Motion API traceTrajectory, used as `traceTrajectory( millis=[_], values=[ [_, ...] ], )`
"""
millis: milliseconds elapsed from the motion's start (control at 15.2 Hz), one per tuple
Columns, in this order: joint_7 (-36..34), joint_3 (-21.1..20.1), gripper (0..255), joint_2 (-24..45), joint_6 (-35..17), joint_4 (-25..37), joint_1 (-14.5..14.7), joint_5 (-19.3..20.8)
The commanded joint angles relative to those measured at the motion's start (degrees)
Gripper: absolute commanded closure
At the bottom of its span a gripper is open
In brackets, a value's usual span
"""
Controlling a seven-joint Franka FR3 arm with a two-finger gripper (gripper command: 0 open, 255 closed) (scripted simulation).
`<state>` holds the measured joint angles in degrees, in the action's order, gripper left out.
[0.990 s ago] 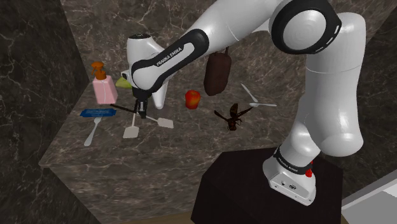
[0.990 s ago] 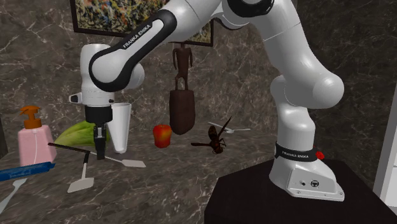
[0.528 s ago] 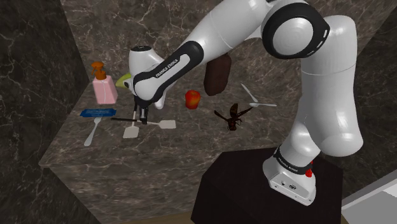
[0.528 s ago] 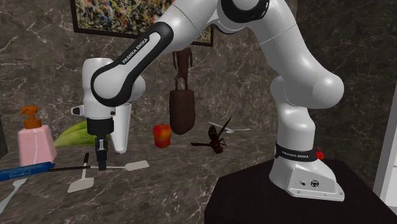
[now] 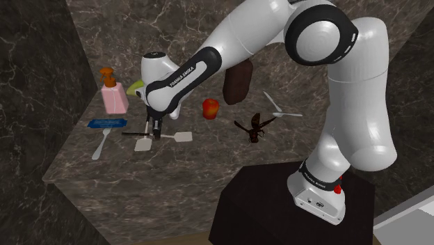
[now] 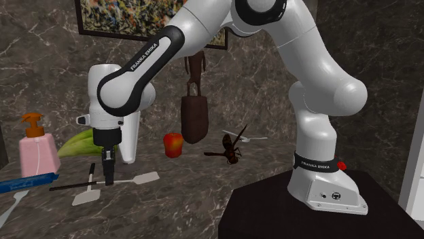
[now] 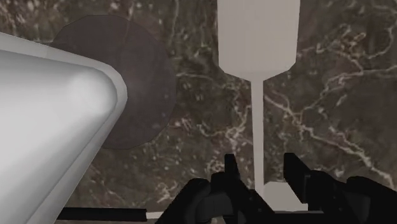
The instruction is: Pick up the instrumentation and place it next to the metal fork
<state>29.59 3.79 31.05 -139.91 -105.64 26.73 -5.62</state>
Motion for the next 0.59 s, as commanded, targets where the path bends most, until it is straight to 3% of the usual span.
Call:
traceTrajectory(
  millis=[0, 264, 528],
  values=[
    [0.00, 0.00, 0, 0.00, 0.00, 0.00, 0.00, 0.00],
    [0.00, 0.00, 0, 0.00, 0.00, 0.00, 0.00, 0.00],
    [-0.40, 0.45, 0, -5.17, 5.10, -0.06, 0.19, 0.63]
  ],
)
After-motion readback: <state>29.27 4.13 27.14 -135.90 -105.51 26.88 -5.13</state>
